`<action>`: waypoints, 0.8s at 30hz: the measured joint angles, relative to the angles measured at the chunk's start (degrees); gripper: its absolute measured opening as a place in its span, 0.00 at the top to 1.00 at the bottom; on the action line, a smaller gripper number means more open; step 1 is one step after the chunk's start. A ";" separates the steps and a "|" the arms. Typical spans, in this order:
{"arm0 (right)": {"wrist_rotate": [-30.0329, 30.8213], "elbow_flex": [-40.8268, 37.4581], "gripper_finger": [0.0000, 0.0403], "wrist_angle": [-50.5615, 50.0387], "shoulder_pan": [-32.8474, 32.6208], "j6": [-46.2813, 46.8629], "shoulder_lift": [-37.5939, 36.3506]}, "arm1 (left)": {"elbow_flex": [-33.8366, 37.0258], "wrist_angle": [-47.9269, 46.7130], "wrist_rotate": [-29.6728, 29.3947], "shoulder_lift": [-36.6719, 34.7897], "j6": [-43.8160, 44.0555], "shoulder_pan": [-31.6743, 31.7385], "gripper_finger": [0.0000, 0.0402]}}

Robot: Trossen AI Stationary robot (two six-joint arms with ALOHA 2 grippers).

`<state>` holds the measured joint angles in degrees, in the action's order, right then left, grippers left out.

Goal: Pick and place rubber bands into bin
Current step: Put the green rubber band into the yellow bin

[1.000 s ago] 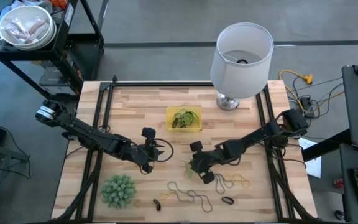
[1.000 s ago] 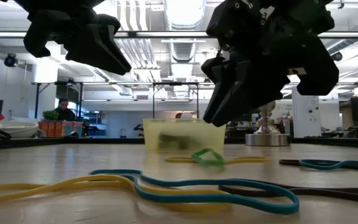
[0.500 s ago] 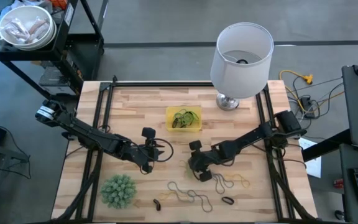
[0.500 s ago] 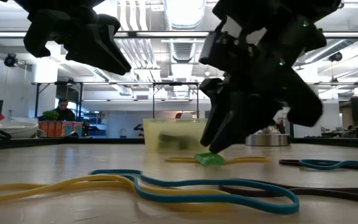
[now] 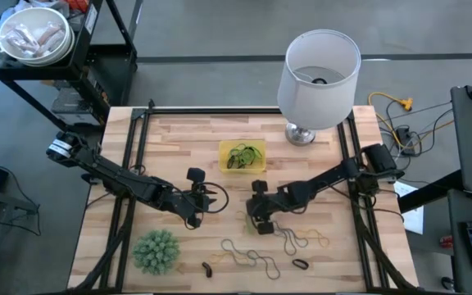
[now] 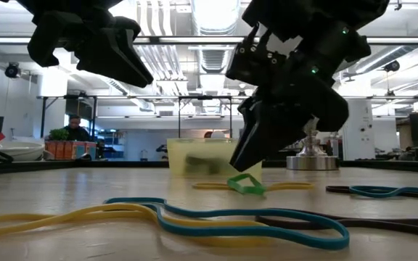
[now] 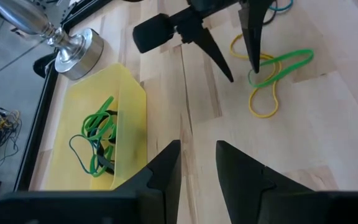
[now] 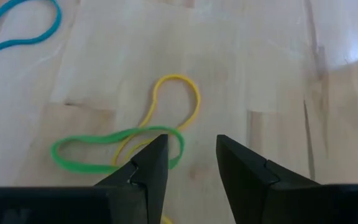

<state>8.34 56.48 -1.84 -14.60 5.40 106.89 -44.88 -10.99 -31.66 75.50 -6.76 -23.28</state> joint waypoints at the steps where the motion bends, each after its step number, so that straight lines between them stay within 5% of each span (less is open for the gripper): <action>1: -0.04 -0.03 0.68 -0.45 -0.26 0.02 0.00 | 0.00 0.01 0.00 0.00 0.00 -0.01 0.79; 24: 0.19 -1.15 0.72 -0.13 -1.52 4.12 0.09 | 0.00 0.03 0.00 0.00 0.09 -0.01 0.79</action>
<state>8.54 55.33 -1.97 -16.12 9.52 106.98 -44.88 -10.96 -31.66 75.50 -6.68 -23.29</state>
